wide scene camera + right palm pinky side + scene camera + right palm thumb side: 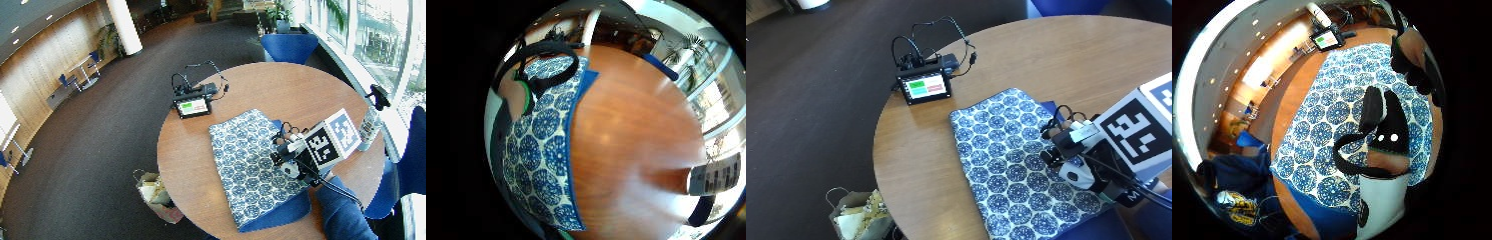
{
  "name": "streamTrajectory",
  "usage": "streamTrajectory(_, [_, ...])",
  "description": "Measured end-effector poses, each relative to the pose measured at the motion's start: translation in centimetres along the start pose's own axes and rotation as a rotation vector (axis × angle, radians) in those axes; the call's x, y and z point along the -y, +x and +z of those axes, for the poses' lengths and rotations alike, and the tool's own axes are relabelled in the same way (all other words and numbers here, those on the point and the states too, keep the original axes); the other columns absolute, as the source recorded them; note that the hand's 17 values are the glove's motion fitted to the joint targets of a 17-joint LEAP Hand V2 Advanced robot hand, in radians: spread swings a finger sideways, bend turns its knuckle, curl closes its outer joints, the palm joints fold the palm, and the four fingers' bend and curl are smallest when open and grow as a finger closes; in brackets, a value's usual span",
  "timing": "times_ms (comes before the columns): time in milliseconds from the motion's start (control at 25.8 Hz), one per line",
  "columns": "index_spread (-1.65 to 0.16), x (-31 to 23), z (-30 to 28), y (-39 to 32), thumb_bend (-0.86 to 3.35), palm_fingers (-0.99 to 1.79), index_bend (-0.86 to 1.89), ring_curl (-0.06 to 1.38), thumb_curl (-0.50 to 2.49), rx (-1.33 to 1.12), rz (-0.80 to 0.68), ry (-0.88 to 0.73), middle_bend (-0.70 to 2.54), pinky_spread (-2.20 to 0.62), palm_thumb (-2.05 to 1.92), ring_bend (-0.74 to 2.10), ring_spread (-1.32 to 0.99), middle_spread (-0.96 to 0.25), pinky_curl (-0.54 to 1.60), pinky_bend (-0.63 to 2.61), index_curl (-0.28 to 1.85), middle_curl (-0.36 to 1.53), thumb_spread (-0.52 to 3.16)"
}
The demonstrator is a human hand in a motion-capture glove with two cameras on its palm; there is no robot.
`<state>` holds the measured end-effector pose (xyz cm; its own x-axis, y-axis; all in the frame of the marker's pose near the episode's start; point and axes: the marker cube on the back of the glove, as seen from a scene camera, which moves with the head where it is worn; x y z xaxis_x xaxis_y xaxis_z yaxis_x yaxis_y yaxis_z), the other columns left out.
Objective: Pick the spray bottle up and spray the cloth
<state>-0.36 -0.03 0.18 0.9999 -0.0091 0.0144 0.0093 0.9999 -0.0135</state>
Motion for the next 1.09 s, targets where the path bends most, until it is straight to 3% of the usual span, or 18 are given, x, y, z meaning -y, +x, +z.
streamTrajectory(388, [-0.24, 0.3, 0.4, -0.9, 0.42, 1.14, 0.13, 0.28, 0.21, 0.002, -0.026, -0.028, 0.42, -0.18, 0.62, 0.58, -0.17, -0.08, 0.25, 0.53, 0.17, 0.25, 0.85])
streamTrajectory(932, [-0.27, 0.3, 0.0, 0.1, 0.36, 1.12, 0.12, 0.34, 0.31, 0.012, 0.006, -0.019, 0.39, -0.2, 0.64, 0.55, -0.19, -0.09, 0.31, 0.51, 0.23, 0.33, 1.12])
streamTrajectory(1087, [-0.3, 0.2, 0.3, -0.7, 0.28, 0.89, 0.14, 0.34, 0.29, 0.019, 0.005, -0.085, 0.37, -0.09, 0.54, 0.48, -0.17, -0.09, 0.29, 0.41, 0.24, 0.35, 1.16])
